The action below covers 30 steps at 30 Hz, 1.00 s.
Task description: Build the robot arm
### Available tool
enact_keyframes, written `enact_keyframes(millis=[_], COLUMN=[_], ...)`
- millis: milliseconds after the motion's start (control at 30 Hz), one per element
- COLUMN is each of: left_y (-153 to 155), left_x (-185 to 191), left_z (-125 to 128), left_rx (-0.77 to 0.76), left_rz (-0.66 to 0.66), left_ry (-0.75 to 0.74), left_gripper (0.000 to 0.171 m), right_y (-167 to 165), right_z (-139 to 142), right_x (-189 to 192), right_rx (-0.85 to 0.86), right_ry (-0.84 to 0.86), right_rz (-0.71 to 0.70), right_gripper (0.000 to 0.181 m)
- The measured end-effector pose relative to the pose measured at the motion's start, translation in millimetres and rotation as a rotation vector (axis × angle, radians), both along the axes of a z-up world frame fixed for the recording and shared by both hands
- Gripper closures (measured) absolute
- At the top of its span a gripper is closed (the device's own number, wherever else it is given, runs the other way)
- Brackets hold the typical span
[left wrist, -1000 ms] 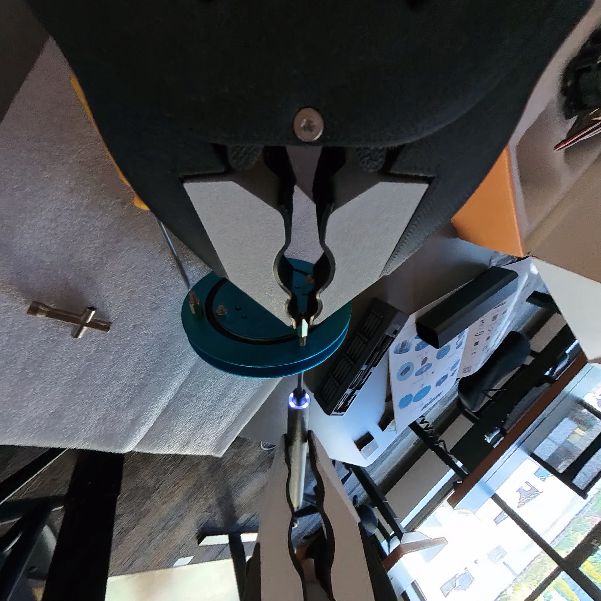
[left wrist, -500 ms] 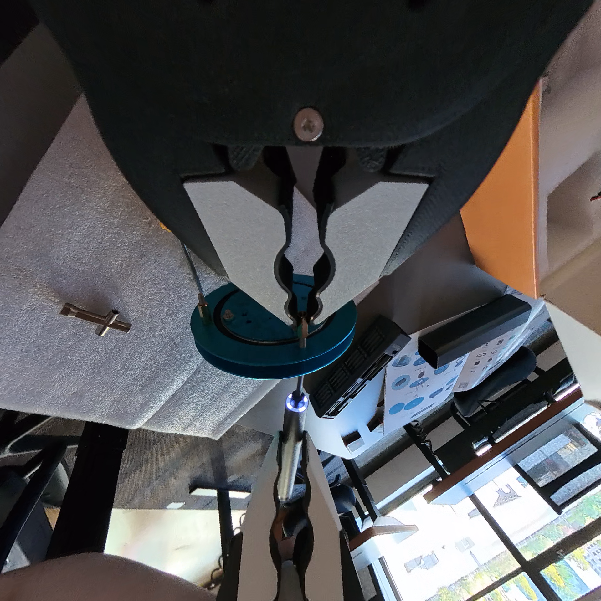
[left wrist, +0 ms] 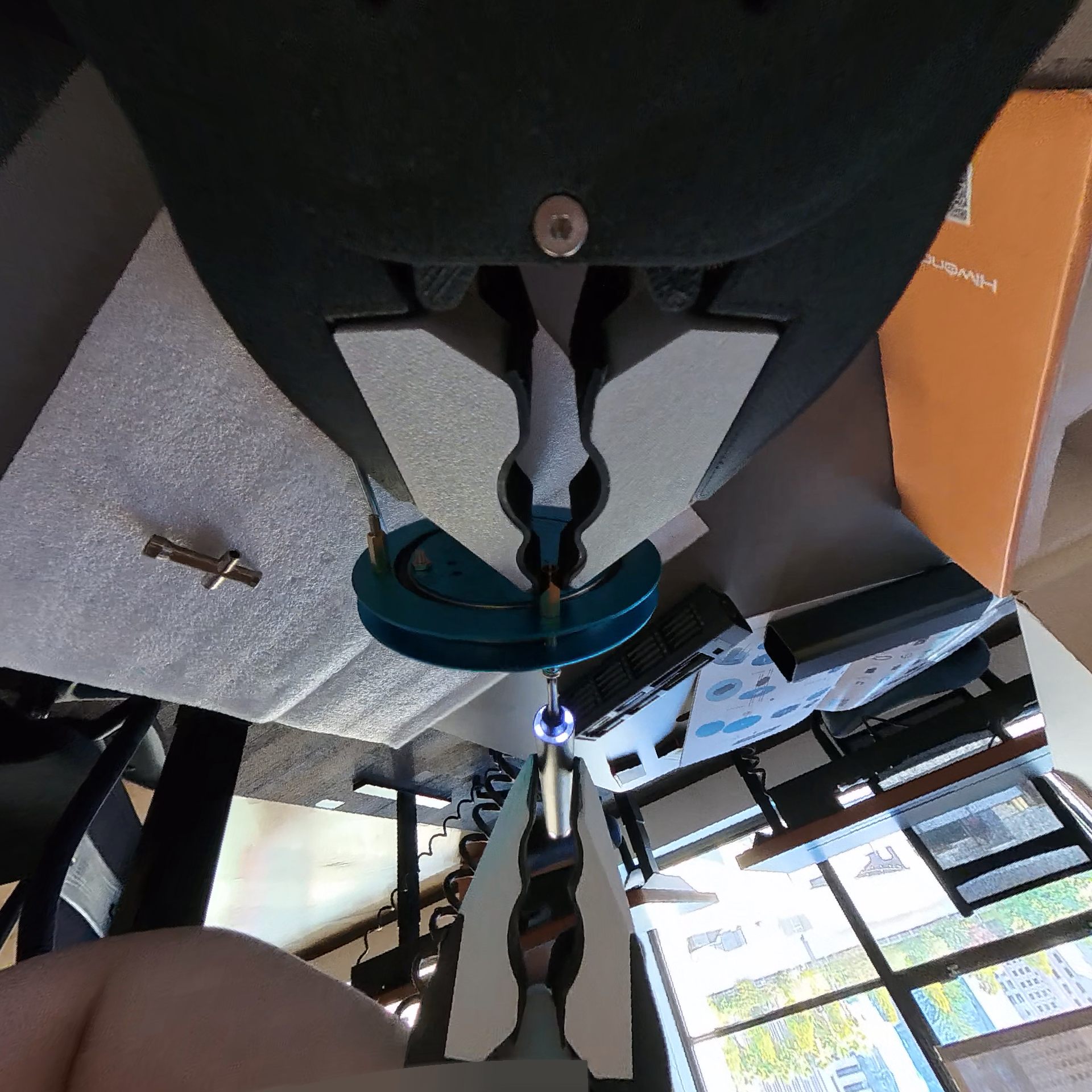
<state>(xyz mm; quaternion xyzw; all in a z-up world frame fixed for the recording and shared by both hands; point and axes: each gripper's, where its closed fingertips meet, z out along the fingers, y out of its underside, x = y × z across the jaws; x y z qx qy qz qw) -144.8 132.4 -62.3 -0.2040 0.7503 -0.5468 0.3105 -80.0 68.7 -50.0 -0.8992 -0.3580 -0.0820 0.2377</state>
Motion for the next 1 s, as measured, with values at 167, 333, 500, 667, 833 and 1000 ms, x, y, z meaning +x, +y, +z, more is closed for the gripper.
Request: enact_keyframes(millis=[167,333,500,667,833,1000], left_y=[2.0,-1.5,-1.7,-3.4,-5.4,-2.5], left_x=[2.1,3.9,4.5,3.1,2.3,2.5], left_z=[0.4,1.6,1.9,2.2,2.4,1.9], left_rx=[-0.028,-0.032,-0.025,-0.022,-0.009,0.001], left_rz=[-0.017,-0.042,-0.039,-0.047,-0.049,-0.036], left_ry=[0.014,0.01,0.0,-0.002,-0.012,-0.012], left_gripper=[0.168,0.168,0.168,0.168,0.168,0.168], right_y=[-0.8,-6.6,-8.6,-8.9,-12.2,-10.2], right_z=[4.6,14.1,24.7,31.8,24.6,28.1], right_x=[-1.1,-3.0,-8.3,-12.0,-9.7,-15.0], right_rx=[0.0,-0.028,-0.051,-0.052,-0.094,-0.045], right_ry=[0.012,-0.065,-0.136,-0.177,-0.193,-0.136], right_rz=[-0.027,-0.056,-0.072,-0.05,-0.052,-0.028], right_gripper=[0.166,0.166,0.166,0.166,0.166,0.166])
